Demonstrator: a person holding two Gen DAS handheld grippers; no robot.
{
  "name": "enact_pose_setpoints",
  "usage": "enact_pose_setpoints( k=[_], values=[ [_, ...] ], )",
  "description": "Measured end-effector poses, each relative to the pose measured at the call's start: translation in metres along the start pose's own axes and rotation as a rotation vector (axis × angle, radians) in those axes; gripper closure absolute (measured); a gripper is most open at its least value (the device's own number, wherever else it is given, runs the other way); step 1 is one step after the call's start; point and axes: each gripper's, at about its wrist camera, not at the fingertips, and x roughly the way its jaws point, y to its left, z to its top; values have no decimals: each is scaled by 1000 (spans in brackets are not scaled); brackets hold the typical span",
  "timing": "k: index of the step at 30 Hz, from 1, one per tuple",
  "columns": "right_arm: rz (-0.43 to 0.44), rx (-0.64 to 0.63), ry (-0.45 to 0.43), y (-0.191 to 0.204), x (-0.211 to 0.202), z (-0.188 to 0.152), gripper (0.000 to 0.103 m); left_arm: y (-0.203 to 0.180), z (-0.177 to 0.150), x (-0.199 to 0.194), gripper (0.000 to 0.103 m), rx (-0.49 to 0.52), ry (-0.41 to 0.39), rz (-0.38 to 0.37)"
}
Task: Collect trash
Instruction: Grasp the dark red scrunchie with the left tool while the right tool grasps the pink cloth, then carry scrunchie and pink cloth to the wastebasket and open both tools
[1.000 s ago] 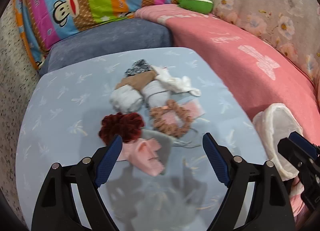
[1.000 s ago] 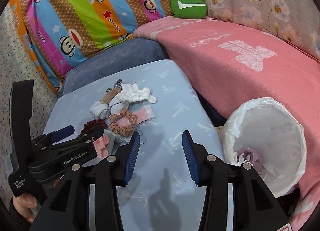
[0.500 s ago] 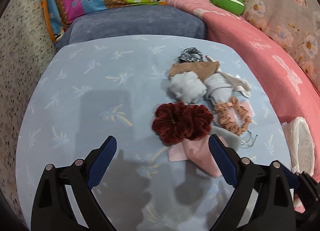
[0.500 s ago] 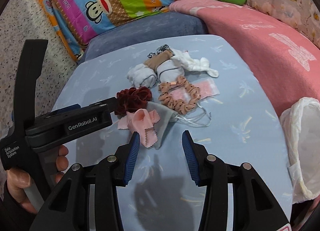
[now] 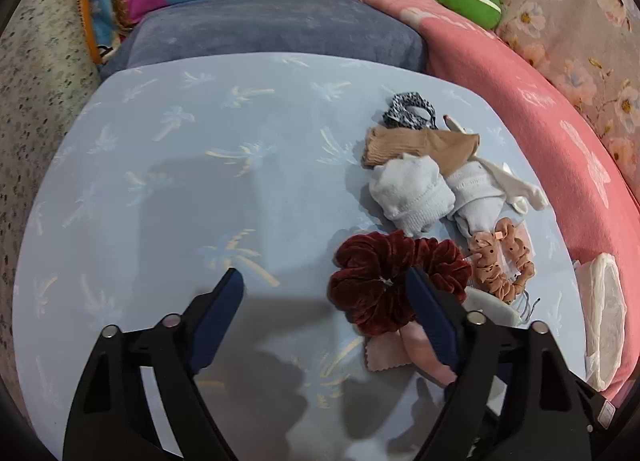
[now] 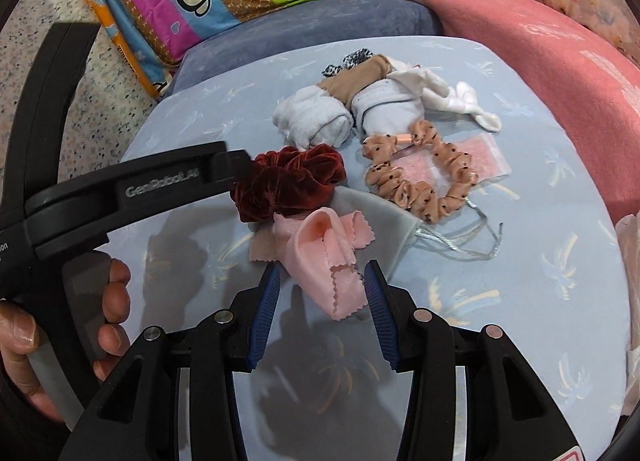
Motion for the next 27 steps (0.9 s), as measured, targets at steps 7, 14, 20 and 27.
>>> enact_pose_setpoints(
  k=[7,14,20,27],
  values=[
    [33,-5,43,0,13,-1,94,-8,-3,15,74,18,44,-44],
    [44,-22,-12,1,-8,-4,100,-15,-7,-1,89,32,13,-56],
    [51,-12,-94,-4,-41,1,100,-25,-2,-29,90,47,-41,-61],
    [50,38,-214,-24,-96,10,100,-56,6,-61,90,85,-113,-82]
  ],
)
